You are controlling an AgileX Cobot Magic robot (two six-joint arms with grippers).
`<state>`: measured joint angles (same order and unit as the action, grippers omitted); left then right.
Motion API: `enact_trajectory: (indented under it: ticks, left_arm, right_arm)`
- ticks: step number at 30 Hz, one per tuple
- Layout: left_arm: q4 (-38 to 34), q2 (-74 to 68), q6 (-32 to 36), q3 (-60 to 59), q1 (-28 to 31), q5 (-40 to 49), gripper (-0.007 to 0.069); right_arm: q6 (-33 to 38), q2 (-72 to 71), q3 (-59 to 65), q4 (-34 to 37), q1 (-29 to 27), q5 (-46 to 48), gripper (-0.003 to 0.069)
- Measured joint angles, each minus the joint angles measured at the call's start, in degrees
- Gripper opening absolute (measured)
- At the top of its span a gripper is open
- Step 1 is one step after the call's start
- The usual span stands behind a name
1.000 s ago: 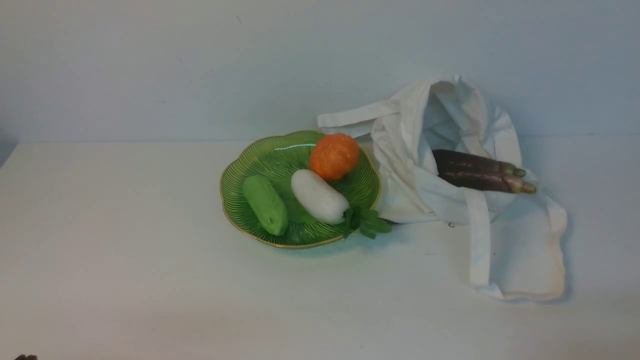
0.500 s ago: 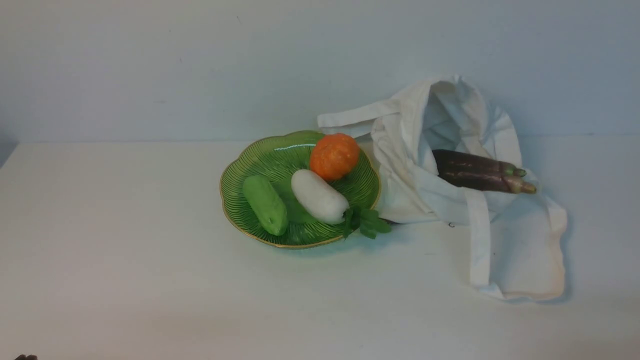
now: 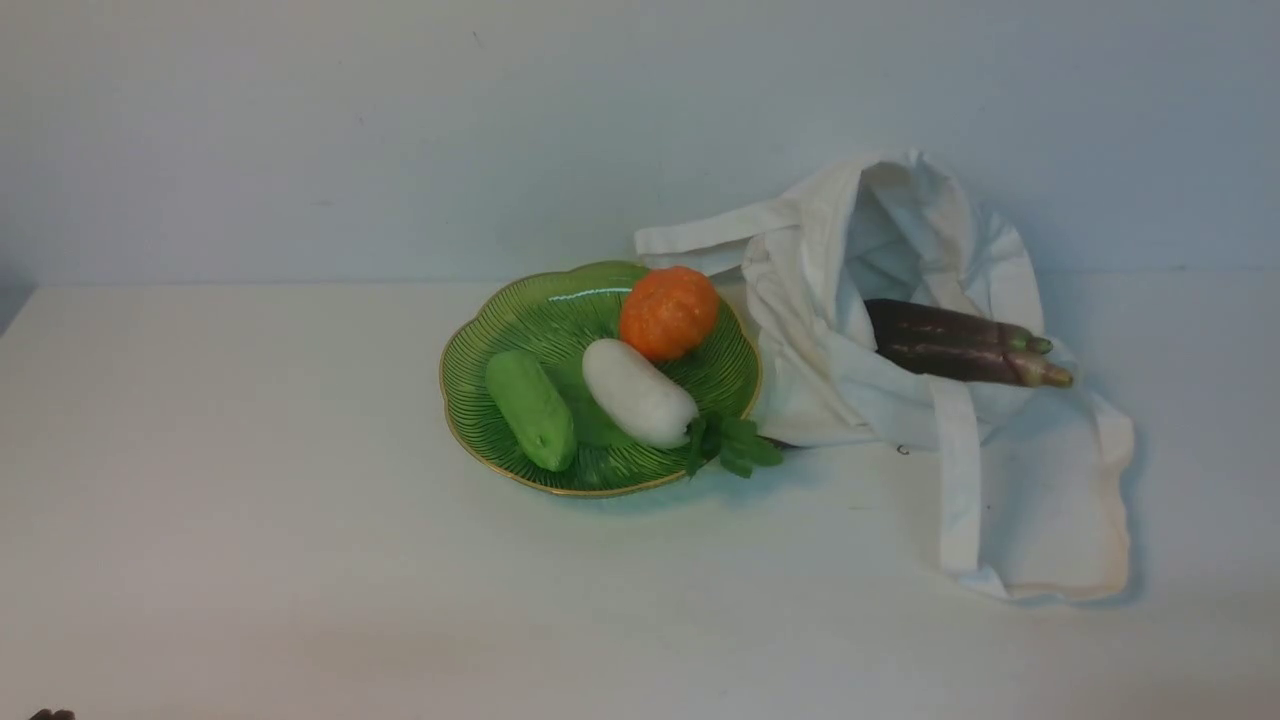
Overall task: Take vegetables from cloth bag on white table place on plate.
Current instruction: 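Reach into the white cloth bag and grasp a vegetable inside with the right gripper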
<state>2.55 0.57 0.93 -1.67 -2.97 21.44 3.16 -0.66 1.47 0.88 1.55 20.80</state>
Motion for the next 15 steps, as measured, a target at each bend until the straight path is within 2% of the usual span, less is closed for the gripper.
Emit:
enact_trajectory:
  ticks: [4,6,8,11,14,15]
  left_arm:
    - [0.0,0.0,0.0,0.0,0.0,0.0,-0.0005]
    - [0.0,0.0,0.0,0.0,0.0,0.0,-0.0005]
    - [0.0,0.0,0.0,0.0,0.0,0.0,-0.0005]
    - [0.0,0.0,0.0,0.0,0.0,0.0,-0.0005]
    - [0.0,0.0,0.0,0.0,0.0,0.0,-0.0005]
    - [0.0,0.0,0.0,0.0,0.0,0.0,-0.0005]
  right_arm:
    - [-0.3,0.0,0.0,0.5,0.0,0.0,-0.0015]
    - [-3.2,0.0,0.0,4.3,0.0,0.1,-0.0015]
    - [-7.2,0.0,0.0,11.4,0.0,0.3,-0.0015]
    - [-14.1,0.0,0.1,26.9,0.0,0.4,-0.0015]
    - [-16.7,0.0,0.1,37.5,0.0,-0.1,-0.0015]
    - [-16.7,0.0,0.1,38.9,0.0,-0.2,-0.0015]
